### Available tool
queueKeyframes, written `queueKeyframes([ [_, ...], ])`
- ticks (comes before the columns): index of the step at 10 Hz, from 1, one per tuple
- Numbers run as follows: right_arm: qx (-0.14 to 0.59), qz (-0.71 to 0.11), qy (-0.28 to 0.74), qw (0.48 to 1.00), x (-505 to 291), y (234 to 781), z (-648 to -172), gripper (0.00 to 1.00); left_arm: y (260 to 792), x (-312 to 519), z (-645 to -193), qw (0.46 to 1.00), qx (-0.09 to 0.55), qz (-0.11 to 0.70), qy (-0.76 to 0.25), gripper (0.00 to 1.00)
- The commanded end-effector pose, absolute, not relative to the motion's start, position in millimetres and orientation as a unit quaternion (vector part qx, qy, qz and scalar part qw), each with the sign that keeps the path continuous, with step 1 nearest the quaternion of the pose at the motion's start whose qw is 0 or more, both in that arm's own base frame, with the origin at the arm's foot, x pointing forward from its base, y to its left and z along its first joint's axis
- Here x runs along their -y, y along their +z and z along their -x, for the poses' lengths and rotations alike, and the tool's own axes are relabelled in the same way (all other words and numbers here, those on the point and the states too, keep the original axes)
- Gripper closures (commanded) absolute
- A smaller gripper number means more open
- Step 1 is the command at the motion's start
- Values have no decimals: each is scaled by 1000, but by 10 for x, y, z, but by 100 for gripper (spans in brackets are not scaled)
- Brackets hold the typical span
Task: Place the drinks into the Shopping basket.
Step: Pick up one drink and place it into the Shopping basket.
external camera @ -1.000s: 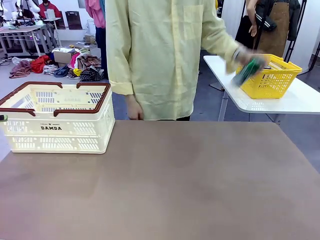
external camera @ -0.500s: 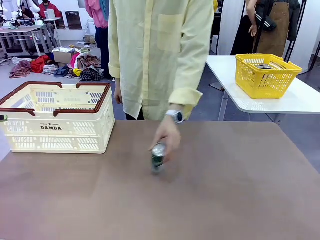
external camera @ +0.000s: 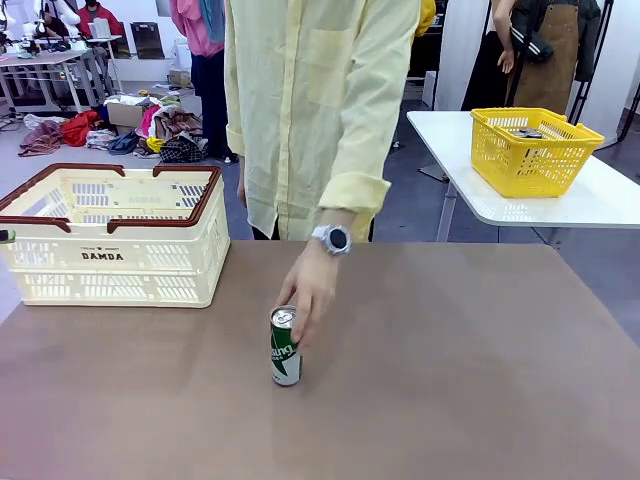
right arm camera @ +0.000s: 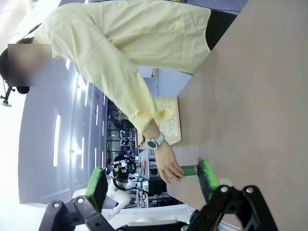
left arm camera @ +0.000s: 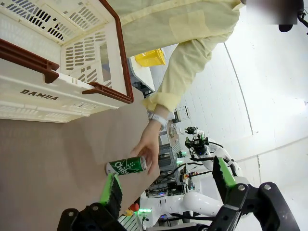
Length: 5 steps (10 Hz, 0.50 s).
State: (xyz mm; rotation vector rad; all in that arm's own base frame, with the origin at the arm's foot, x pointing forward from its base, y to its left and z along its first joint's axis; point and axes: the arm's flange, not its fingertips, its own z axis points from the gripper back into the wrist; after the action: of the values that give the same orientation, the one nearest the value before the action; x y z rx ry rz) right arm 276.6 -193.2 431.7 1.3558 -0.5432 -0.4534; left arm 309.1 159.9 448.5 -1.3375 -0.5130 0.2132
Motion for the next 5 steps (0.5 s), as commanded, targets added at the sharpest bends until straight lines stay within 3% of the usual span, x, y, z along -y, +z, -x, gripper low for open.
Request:
queueKeyframes([
  [1,256,-617,-200,717,1940,4348,-2804,0,4512,-1598,-3101,743,237,618,99,0],
  [5,256,-617,-200,717,1940,4348,-2804,0,4512,-1598,-3101,743,237,618,99,0],
])
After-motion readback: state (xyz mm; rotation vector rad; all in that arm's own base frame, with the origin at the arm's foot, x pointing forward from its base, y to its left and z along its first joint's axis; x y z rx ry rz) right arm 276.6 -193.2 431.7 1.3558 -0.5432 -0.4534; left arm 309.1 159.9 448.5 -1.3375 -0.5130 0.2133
